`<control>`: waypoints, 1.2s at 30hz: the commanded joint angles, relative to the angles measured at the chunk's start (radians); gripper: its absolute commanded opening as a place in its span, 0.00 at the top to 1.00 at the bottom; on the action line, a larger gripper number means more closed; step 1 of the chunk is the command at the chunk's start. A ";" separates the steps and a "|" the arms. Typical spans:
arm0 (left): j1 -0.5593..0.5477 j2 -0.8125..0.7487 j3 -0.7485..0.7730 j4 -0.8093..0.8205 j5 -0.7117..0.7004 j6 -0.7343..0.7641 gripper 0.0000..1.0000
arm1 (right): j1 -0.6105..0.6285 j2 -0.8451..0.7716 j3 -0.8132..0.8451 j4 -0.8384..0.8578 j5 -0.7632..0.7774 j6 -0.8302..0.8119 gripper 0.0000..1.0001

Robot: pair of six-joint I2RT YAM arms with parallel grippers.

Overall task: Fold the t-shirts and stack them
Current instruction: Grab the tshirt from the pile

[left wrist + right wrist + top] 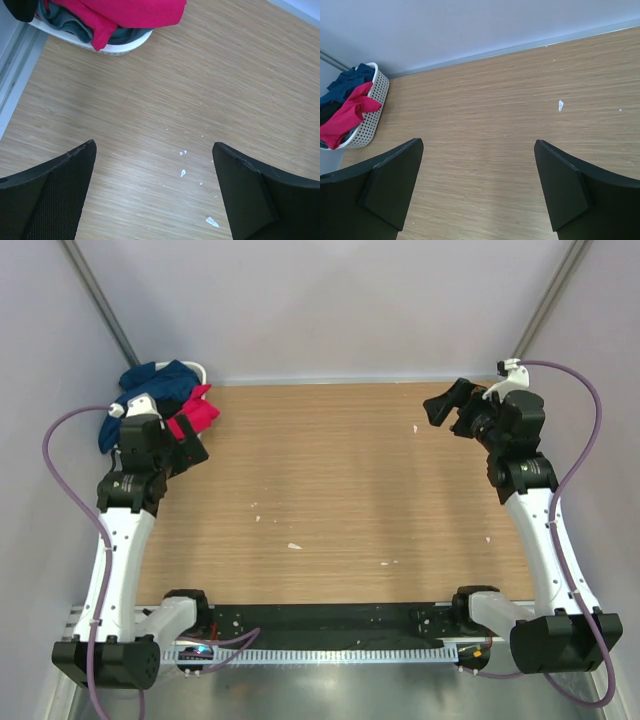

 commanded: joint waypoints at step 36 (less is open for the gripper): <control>0.376 0.681 0.276 0.673 -0.036 -0.128 0.05 | 0.005 0.231 -0.105 0.265 -0.081 0.021 0.00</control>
